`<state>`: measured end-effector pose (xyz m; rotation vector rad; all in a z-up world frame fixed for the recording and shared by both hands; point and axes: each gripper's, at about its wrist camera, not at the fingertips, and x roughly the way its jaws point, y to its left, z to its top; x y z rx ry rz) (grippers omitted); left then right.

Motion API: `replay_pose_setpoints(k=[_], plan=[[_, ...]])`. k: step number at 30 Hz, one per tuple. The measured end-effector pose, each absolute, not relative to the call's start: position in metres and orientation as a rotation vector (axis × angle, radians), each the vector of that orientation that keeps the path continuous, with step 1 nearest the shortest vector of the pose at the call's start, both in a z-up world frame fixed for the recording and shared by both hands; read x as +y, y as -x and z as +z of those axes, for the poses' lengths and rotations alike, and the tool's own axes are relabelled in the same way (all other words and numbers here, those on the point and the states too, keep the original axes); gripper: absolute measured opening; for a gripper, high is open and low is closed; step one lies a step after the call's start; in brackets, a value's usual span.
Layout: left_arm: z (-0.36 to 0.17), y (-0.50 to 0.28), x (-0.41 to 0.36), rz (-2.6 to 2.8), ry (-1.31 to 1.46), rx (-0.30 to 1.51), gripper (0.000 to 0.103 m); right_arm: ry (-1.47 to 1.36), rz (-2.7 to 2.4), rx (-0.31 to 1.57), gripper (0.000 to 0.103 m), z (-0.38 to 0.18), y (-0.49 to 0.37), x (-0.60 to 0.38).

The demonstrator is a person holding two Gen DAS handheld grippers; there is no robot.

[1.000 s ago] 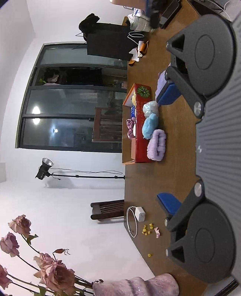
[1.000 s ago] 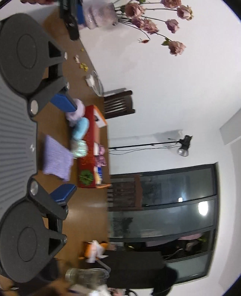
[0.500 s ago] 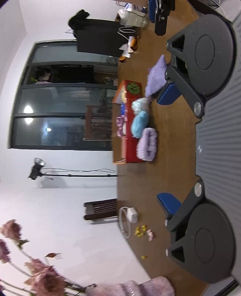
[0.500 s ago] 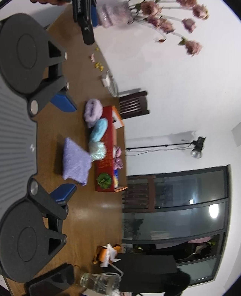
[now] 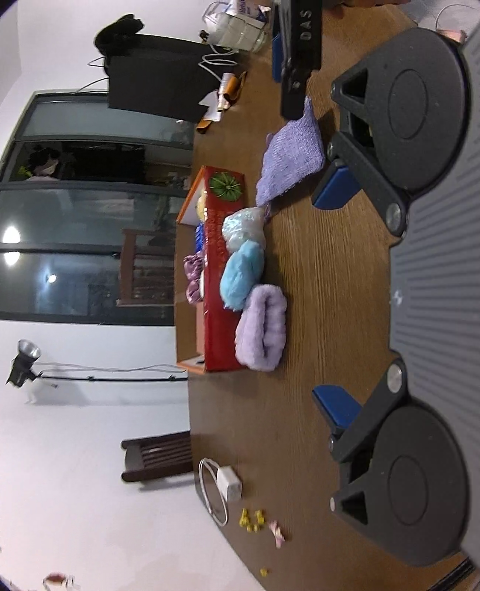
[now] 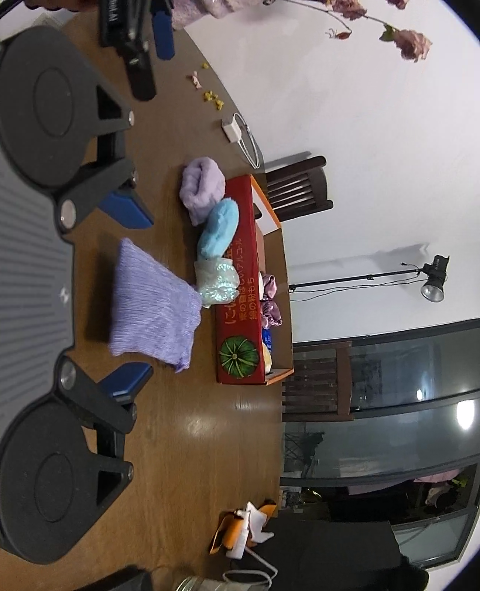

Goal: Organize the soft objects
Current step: 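Close both grippers on the purple burlap sachet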

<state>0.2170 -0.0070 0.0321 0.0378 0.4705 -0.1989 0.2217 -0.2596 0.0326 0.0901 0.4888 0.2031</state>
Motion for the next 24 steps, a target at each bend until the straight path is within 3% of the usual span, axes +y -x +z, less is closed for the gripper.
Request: replay_pose_setpoints(k=[9,12,16,24], plan=[[0.02,-0.261,-0.029,-0.248,-0.042,0.509,0.103,-0.137,0.208,0.564,0.078,0.012,-0.281,-0.263],[0.018,-0.267,-0.025,-0.221,-0.027,0.503,0.103,-0.114,0.204,0.639,0.066,0.004,-0.292,-0.254],[0.019,-0.273,0.0,-0.127,0.004,0.492,0.103,-0.2,0.408,0.712,0.066,0.008,-0.273,-0.24],[0.031,-0.255,0.022,-0.117,0.125,0.504,0.103,-0.213,0.435,0.572,0.069,0.031,-0.258,-0.255]])
